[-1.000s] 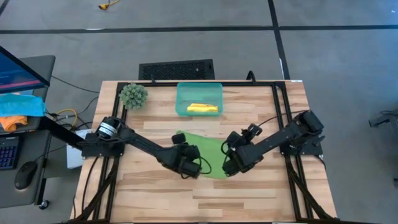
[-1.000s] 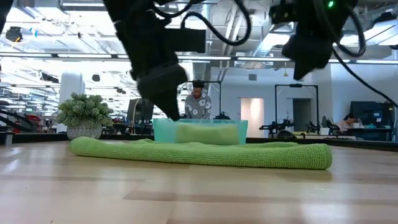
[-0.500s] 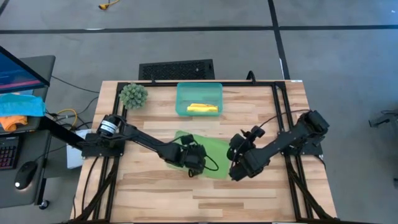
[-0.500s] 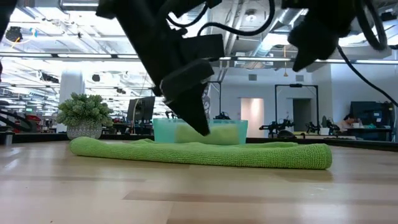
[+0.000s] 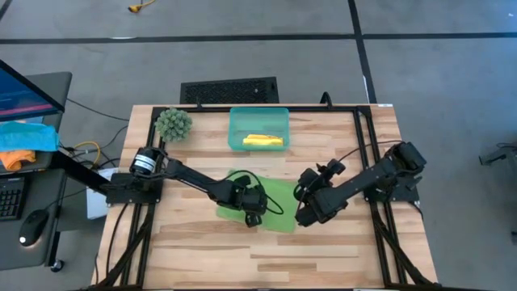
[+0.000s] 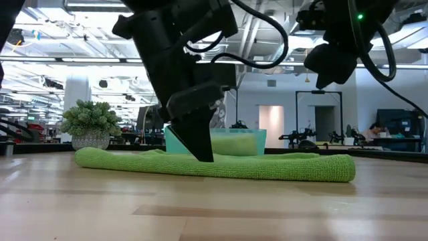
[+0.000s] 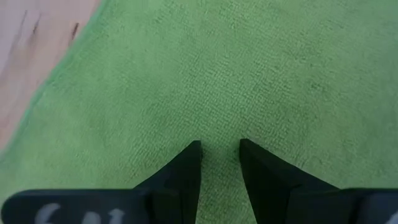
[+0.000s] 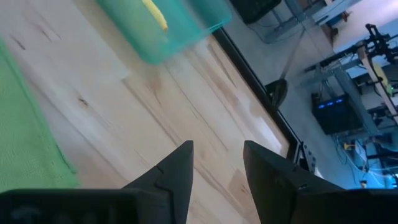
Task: Roll microfiber towels into tight, uniform cylinder then place into a basket
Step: Fold the green microfiber cloth
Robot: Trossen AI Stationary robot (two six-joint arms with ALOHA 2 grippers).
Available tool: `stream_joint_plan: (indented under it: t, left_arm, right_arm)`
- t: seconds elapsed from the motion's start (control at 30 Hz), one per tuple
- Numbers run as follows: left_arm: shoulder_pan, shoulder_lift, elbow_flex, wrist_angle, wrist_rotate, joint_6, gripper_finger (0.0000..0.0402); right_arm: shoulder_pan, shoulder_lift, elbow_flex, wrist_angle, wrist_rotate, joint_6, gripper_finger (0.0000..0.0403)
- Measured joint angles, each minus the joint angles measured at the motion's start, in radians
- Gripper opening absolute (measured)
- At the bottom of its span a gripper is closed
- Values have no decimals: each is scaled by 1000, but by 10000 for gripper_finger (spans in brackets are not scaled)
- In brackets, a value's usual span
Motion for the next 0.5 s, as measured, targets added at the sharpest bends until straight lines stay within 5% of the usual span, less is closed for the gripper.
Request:
stream_joint_plan:
  t: [0.33, 0.5]
  left_arm:
    - [27, 21, 6, -13, 9, 15, 105]
    - [28, 21, 22, -159, -77, 127, 105]
  right_arm:
    - [-4, 0, 0, 17, 0, -8, 163]
    - [-4, 0, 0, 17, 0, -8, 163]
